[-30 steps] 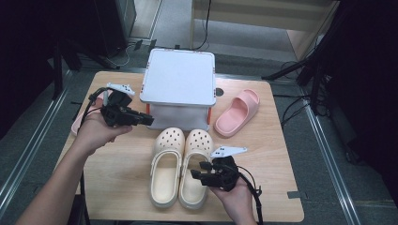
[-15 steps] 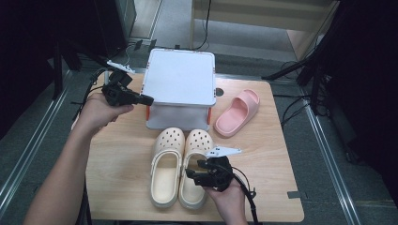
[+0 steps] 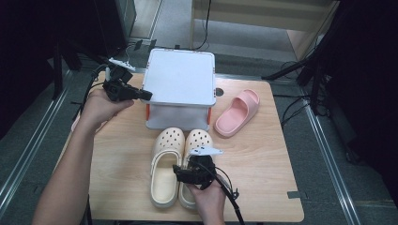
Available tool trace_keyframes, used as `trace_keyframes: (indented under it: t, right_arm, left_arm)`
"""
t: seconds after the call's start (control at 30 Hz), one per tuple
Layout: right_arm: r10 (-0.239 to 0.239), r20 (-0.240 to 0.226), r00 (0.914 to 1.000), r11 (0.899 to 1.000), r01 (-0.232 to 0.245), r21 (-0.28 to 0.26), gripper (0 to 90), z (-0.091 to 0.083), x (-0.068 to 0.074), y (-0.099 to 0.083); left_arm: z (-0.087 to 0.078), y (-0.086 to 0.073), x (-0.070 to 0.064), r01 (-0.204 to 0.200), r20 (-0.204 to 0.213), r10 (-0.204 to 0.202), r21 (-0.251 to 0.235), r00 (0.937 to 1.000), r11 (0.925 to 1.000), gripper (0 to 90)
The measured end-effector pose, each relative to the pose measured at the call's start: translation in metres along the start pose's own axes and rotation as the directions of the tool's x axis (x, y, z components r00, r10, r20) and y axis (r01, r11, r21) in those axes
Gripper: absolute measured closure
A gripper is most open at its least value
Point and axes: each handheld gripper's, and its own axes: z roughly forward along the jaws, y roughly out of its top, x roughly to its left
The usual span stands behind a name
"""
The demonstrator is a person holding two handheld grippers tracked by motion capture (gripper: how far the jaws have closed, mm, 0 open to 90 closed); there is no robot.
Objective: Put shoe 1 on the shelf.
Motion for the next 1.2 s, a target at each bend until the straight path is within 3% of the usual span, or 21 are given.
trace_keyframes:
  t: [0.13, 0.2, 0.33, 0.6, 0.7, 0.8, 0.97, 1.0, 1.1, 1.2]
  right_arm:
    - [-0.016, 0.051, 0.9986, 1.000, 0.015, 0.010, 34.2, 0.006, 0.006, 0.003]
    - [-0.036, 0.104, 0.9939, 0.999, 0.033, 0.035, 37.5, 0.011, 0.010, 0.006]
    - [-0.038, 0.130, 0.9907, 0.999, 0.034, 0.031, 42.3, 0.015, 0.011, 0.005]
    - [-0.003, 0.111, 0.9939, 1.000, 0.000, 0.029, 51.2, 0.012, 0.007, 0.005]
    - [-0.010, 0.106, 0.9943, 0.999, 0.007, 0.032, 52.3, 0.012, 0.007, 0.005]
    - [-0.003, 0.101, 0.9949, 0.999, -0.002, 0.043, 60.2, 0.008, 0.004, 0.006]
    - [0.011, 0.083, 0.9965, 0.999, -0.015, 0.052, 65.7, 0.004, -0.002, 0.008]
    - [-0.023, 0.090, 0.9957, 0.998, 0.017, 0.057, 65.9, 0.002, -0.004, 0.009]
    - [-0.023, 0.080, 0.9966, 0.998, 0.018, 0.057, 66.0, -0.001, -0.006, 0.012]
    - [-0.022, 0.035, 0.9991, 0.999, 0.021, 0.044, 66.0, -0.010, -0.009, 0.023]
  left_arm:
    - [0.000, 0.000, 0.000, -0.001, -0.003, 0.001, -0.005, 1.0000, 1.0000, 85.0]
    - [0.002, 0.000, 0.000, -0.007, -0.019, 0.007, -0.005, 0.9998, 1.0000, 84.9]
    - [0.003, 0.000, 0.000, -0.007, -0.018, 0.007, -0.007, 0.9998, 0.9999, 84.6]
    - [0.003, -0.001, 0.000, -0.007, -0.013, 0.006, -0.015, 0.9999, 0.9999, 84.5]
    - [0.002, -0.002, 0.001, -0.004, -0.011, 0.003, -0.017, 0.9999, 0.9998, 84.5]
    - [0.003, -0.002, 0.000, -0.002, -0.013, 0.002, -0.020, 0.9999, 0.9998, 84.6]
    - [0.003, -0.002, 0.000, -0.002, -0.016, 0.002, -0.021, 0.9999, 0.9998, 84.5]
    - [0.003, -0.002, 0.000, -0.003, -0.015, 0.002, -0.022, 0.9999, 0.9998, 84.5]
    - [0.003, -0.003, 0.000, 0.000, -0.013, 0.000, -0.023, 0.9999, 0.9997, 84.5]
    - [0.003, -0.003, 0.000, 0.004, -0.012, -0.004, -0.027, 0.9999, 0.9996, 84.4]
